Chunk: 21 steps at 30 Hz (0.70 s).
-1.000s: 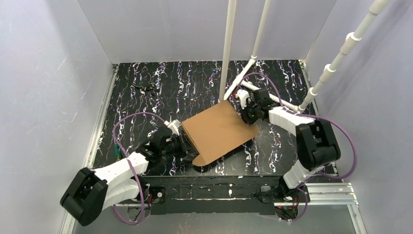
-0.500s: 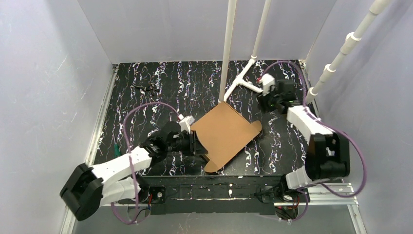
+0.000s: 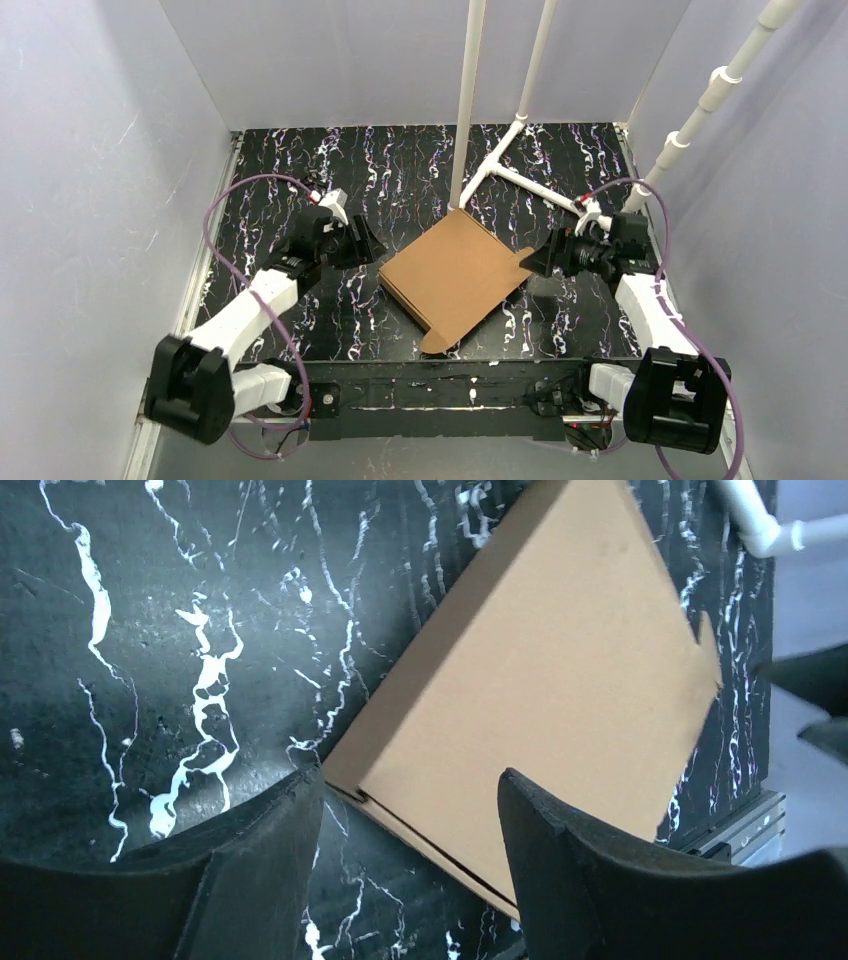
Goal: Fold the paper box
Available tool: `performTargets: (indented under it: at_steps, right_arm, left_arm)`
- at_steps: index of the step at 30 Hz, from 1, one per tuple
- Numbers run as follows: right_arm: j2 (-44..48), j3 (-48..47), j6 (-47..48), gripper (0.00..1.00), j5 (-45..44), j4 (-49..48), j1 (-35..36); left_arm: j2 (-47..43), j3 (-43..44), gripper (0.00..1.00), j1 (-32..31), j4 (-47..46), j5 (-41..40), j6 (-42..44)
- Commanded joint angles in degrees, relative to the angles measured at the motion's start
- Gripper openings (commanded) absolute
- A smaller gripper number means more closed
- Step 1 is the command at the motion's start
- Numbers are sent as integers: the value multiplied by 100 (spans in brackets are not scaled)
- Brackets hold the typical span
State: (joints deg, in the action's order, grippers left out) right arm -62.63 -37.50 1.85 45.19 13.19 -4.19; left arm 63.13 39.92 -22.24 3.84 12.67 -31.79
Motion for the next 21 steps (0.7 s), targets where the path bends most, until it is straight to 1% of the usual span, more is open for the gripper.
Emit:
performTargets:
  at_steps: [1, 3, 4, 6, 8, 10, 12, 15, 17, 19, 21]
  right_arm:
    - [43, 469, -1403, 98, 1176, -248, -293]
    - [31, 579, -1425, 98, 1100, -47, -302]
    - [-37, 676, -1454, 98, 1079, 28, -296]
    - [-343, 728, -1758, 98, 941, 73, -293]
    - [-886, 734, -1930, 98, 1018, 274, -284]
    - [-1302, 698, -1857, 98, 921, 294, -277]
    - [-1511, 581, -1527, 98, 726, 586, -282]
    - [-1500, 601, -1534, 98, 663, 612, -169]
    - [-1421, 716, -1721, 98, 742, 260, -5]
    - [-1331, 943, -2026, 98, 810, -462, 128]
    - [-1197, 1215, -2374, 98, 731, -1337, 234]
  left_arm:
    - [834, 110, 64, 251, -885, 926, -94]
    - [1241, 355, 65, 247, -939, 1339, 36]
    - [1398, 452, 69, 253, -955, 1491, 76]
    - [1594, 533, 70, 252, -1002, 1693, 146]
    - [1736, 546, 70, 247, -1016, 1803, 149]
    - [1898, 516, 69, 250, -1029, 1897, 63]
    - [2059, 444, 67, 233, -1079, 2014, -35]
    - [2143, 244, 65, 154, -1184, 2034, -137]
    - [2170, 62, 62, 97, -1323, 2081, -280]
    - [2161, -146, 61, -18, -1587, 2113, -535]
    - [2126, -340, 60, -269, -1956, 2060, -818]
